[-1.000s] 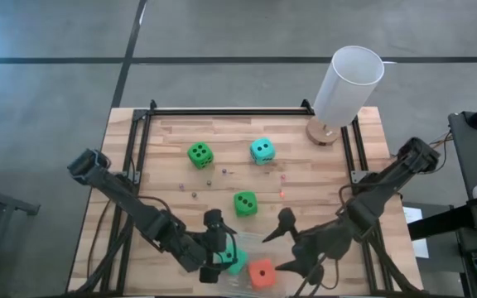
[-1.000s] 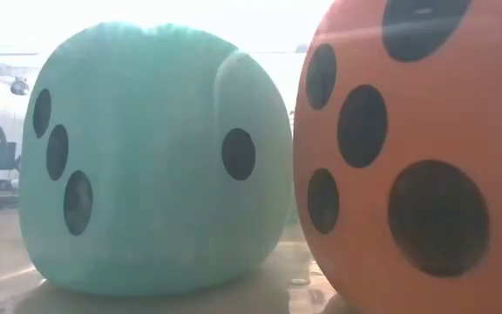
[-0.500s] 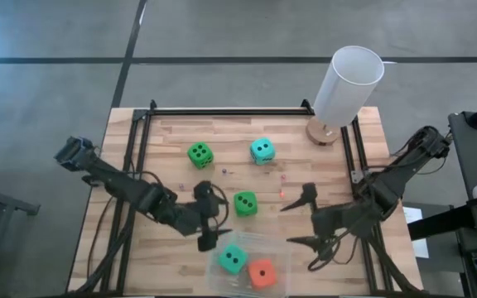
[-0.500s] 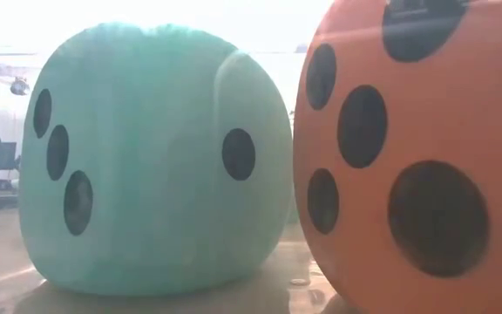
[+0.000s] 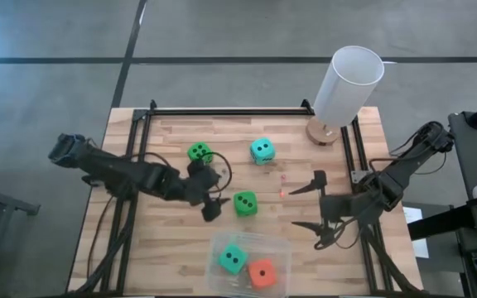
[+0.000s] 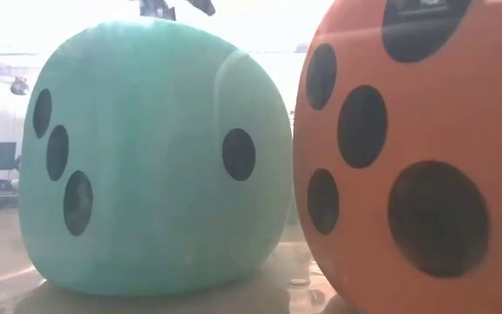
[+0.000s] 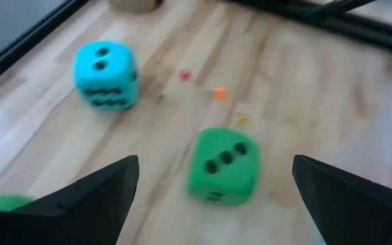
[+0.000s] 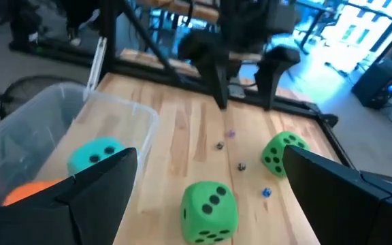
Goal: Pick & Place Dice
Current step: Put the top large green dice into the transparent bin
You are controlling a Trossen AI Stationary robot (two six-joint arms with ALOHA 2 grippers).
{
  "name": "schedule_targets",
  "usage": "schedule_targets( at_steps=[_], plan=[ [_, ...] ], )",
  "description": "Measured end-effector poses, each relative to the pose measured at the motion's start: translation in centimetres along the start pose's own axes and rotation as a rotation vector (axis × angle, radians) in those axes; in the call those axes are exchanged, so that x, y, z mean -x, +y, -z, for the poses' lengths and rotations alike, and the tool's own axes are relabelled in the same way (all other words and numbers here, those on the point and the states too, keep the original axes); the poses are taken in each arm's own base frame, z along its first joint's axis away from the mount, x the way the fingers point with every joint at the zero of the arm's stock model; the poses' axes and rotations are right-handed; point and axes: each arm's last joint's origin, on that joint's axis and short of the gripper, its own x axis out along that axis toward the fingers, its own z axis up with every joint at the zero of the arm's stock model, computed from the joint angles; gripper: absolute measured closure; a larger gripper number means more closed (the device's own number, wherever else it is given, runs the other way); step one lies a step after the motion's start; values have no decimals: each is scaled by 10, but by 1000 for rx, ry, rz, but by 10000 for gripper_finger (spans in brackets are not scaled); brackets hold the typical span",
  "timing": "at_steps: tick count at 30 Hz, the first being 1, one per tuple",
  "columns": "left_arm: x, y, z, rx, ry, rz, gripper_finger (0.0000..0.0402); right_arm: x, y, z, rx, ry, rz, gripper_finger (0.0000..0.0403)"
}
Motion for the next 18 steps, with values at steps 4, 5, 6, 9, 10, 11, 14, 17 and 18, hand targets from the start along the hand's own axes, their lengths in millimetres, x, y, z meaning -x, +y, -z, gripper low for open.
schedule_targets(
  at_steps=[4,5,6,9,10,11,14,17,18],
  plan=[
    [-6,21,0,47,84,-92,9,2,-1,-1,-19,-27,-1,37],
    [-7,27,-1,64,102,-115,8,2,-1,0,-15,-26,-1,37],
    [-7,33,-2,83,116,-139,7,2,-1,0,-11,-25,-2,37],
    [-8,52,-5,145,144,-201,7,3,-2,-1,2,-29,-2,37],
    [-9,58,-6,163,154,-218,8,3,-2,-1,3,-30,-2,37],
    [-9,65,-5,178,176,-239,9,3,-2,-1,3,-31,-2,37],
    [-11,85,-8,225,214,-287,9,4,-3,-3,-3,-37,-2,37],
    [-11,107,-12,269,230,-337,6,6,-4,-8,-13,-48,-3,37],
    [-11,114,-14,280,233,-354,5,6,-4,-9,-14,-51,-4,37]
  ],
)
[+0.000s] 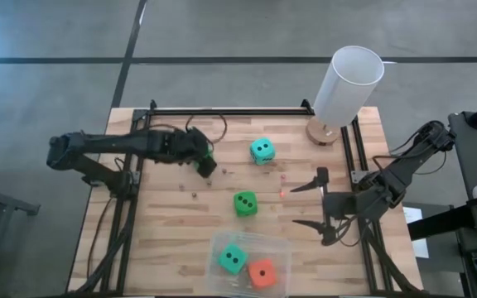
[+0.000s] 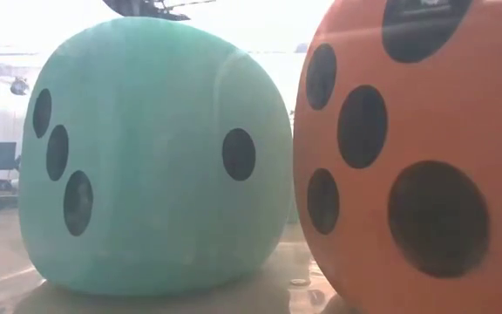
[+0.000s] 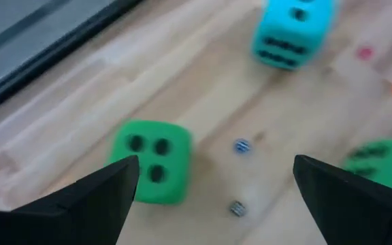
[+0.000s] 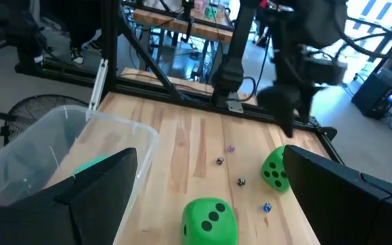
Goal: Pick & Place Dice
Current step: Put the top large green dice into the transparent bin
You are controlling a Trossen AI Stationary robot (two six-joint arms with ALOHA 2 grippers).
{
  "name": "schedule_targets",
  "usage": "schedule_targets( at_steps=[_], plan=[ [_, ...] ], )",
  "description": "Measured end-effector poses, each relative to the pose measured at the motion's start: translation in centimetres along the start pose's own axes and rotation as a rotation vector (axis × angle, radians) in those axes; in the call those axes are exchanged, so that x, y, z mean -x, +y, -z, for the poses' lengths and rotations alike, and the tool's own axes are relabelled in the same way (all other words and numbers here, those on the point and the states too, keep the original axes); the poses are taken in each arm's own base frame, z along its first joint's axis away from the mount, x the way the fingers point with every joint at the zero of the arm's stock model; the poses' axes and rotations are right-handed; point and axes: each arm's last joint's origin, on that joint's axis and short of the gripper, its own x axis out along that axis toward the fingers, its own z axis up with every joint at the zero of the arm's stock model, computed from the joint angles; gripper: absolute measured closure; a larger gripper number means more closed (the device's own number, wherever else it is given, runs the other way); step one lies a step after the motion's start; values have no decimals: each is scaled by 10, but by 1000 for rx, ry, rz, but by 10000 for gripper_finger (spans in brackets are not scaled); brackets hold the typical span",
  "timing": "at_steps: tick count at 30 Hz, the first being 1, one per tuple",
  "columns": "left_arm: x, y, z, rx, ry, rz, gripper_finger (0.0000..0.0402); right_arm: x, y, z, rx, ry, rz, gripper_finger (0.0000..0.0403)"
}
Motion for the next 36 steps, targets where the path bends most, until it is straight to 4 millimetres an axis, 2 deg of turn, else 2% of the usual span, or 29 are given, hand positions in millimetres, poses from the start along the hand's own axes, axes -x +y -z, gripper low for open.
schedule_targets(
  at_steps=[8,13,22,29,36],
  plan=[
    [-24,45,-22,-65,127,22,8,2,-1,-5,86,-13,0,37],
    [-37,67,-31,-103,164,6,8,3,-2,-7,67,-19,0,37],
    [-41,67,-32,-162,185,73,6,2,-8,-5,42,-5,197,37],
    [-41,65,-31,-164,190,97,9,2,-8,-5,24,-5,203,37],
    [-41,65,-32,-165,188,98,6,1,-8,-4,131,9,205,37]
  ],
)
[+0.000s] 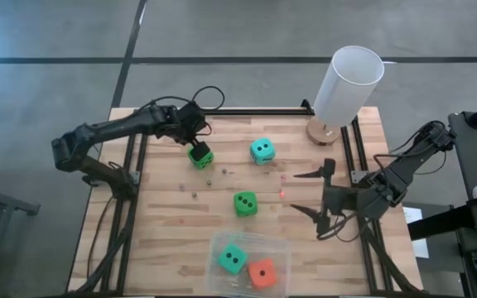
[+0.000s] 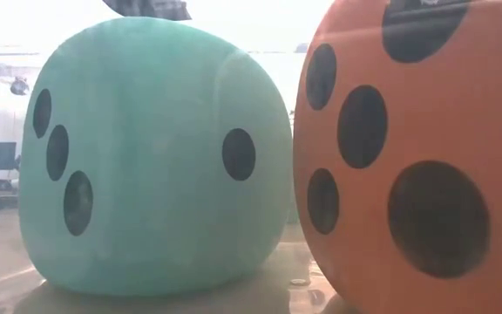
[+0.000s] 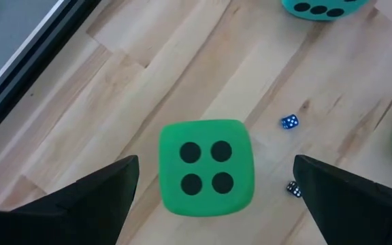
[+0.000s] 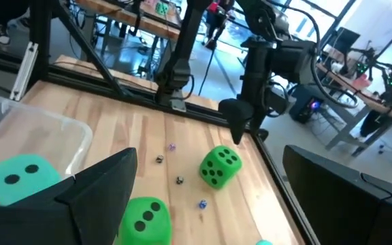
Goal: Pick & Place Dice
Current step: Put the top large green dice into the transparent bin
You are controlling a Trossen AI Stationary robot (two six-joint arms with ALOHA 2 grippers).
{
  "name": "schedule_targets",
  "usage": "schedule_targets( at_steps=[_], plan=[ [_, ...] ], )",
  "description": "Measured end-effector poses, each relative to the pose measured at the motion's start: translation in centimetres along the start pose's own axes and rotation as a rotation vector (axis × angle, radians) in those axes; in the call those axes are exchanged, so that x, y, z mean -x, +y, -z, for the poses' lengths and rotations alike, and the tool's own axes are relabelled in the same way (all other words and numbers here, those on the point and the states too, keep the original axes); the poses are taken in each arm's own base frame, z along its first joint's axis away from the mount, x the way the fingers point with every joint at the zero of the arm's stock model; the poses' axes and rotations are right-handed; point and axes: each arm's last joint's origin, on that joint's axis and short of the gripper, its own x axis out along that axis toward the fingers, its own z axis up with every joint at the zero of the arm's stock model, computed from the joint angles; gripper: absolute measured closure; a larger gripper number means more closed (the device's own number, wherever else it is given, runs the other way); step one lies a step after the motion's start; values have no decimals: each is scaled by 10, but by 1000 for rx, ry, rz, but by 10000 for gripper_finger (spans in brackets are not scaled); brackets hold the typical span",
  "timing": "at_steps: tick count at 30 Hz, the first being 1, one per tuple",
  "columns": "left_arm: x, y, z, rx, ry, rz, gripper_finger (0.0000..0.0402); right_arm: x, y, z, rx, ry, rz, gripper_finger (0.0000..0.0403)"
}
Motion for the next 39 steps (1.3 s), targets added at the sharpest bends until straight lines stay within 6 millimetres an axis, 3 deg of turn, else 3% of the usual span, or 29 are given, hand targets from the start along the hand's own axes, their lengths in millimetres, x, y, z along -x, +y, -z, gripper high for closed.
schedule_targets(
  at_steps=[39],
  plan=[
    [0,0,0,1,1,0,6,0,0,0,12,0,-2,37]
  ],
)
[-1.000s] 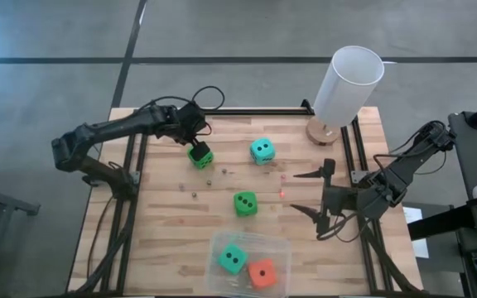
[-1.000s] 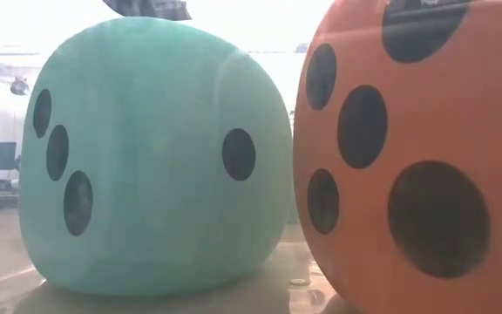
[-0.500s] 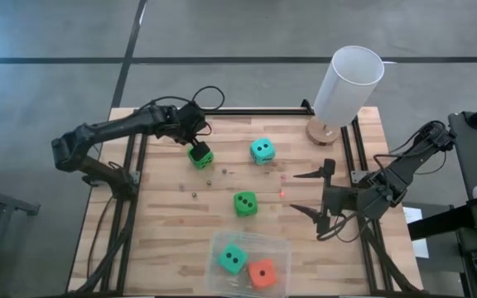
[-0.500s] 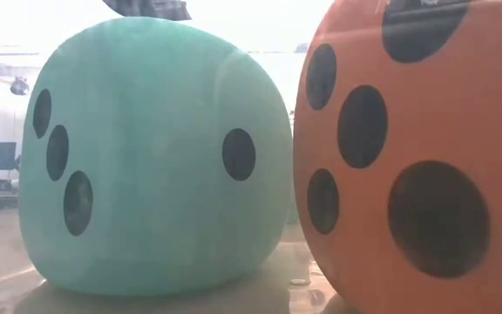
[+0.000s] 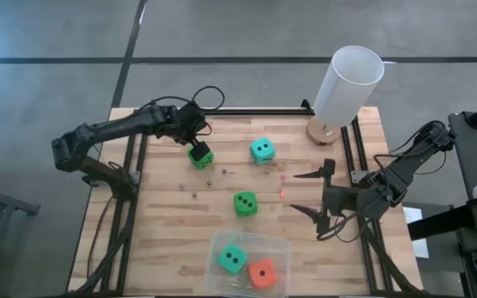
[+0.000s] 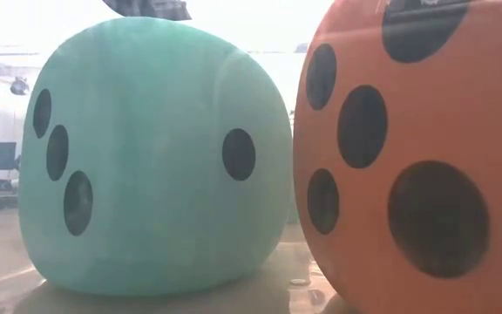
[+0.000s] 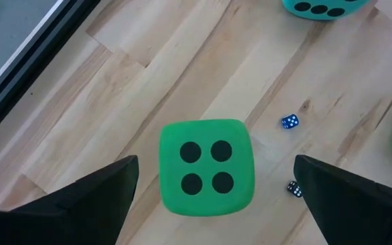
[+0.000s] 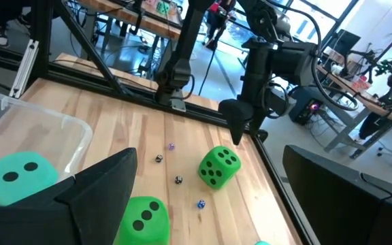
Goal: Pick & Place Dice
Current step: Put the top large green dice into the transparent bin
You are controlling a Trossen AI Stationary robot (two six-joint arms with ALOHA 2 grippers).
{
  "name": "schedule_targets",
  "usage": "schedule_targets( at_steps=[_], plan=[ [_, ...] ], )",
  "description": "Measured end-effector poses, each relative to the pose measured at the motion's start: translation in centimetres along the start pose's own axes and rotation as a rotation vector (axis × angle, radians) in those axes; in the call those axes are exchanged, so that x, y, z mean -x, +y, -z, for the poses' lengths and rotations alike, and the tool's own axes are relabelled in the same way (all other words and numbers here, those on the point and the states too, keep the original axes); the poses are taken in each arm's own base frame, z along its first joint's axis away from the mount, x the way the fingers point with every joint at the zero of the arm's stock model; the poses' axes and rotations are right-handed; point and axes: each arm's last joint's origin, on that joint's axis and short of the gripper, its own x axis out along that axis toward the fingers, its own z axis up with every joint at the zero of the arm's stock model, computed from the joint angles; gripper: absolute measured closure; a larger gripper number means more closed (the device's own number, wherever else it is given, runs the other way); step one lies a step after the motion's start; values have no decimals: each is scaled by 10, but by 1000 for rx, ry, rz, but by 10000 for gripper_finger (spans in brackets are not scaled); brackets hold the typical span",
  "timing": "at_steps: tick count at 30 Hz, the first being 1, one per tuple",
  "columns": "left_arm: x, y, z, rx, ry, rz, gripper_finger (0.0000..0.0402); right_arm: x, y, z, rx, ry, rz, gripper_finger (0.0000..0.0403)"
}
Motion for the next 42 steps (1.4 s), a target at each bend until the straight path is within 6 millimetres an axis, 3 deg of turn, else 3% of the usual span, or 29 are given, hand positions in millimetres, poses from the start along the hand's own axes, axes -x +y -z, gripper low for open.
schedule_targets(
  at_steps=[10,27,42],
  plan=[
    [-1,0,3,-7,26,-5,4,0,0,0,0,0,0,37],
    [-40,11,22,-96,97,-2,2,0,0,0,0,0,0,37],
    [-50,10,21,-132,62,15,2,0,0,0,0,0,0,37]
  ],
)
